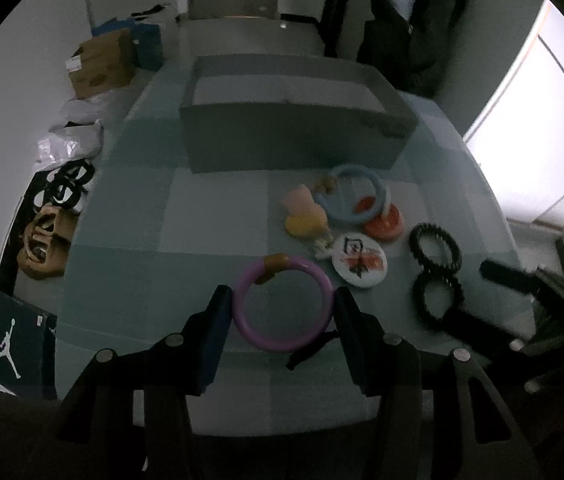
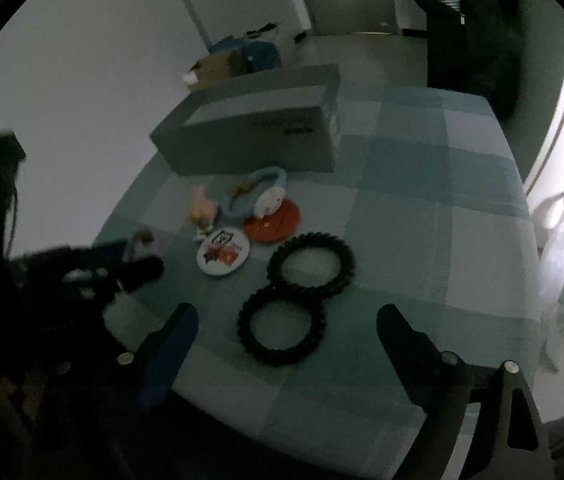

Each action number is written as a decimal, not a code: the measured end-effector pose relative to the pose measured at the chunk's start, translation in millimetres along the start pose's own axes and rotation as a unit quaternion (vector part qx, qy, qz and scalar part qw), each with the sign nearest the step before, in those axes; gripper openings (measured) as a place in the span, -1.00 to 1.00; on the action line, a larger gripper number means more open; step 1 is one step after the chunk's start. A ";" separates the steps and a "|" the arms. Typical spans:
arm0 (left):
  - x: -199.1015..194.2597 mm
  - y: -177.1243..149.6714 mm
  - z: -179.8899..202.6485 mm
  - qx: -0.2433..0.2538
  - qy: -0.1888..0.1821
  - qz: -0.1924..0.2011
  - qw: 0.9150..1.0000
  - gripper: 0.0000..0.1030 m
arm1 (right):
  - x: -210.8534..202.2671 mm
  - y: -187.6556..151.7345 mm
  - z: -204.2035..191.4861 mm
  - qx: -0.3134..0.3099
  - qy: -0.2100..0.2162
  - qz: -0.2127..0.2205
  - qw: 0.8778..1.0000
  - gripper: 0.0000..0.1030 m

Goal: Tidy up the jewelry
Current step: 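Grasp the pink ring with the left tool while the right tool grasps a black hair tie, then carry the pink ring and black hair tie into the grey box and release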

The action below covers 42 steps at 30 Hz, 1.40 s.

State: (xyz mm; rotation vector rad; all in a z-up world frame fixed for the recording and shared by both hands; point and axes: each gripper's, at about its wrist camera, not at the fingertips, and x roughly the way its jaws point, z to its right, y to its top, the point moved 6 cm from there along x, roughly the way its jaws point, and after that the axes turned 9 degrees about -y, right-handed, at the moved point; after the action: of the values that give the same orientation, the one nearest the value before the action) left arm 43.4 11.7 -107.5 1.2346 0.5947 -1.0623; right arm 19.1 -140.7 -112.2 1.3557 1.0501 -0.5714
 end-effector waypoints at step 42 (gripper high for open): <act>-19.1 20.2 -11.1 -0.050 -0.031 0.064 0.996 -0.11 | -22.7 14.5 -26.1 0.029 0.141 0.035 0.989 -0.29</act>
State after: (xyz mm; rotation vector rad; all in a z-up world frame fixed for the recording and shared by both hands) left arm 55.1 27.9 -85.1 1.1339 0.5078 -0.9482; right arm 13.8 -118.3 -82.5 1.5509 1.2137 -0.3665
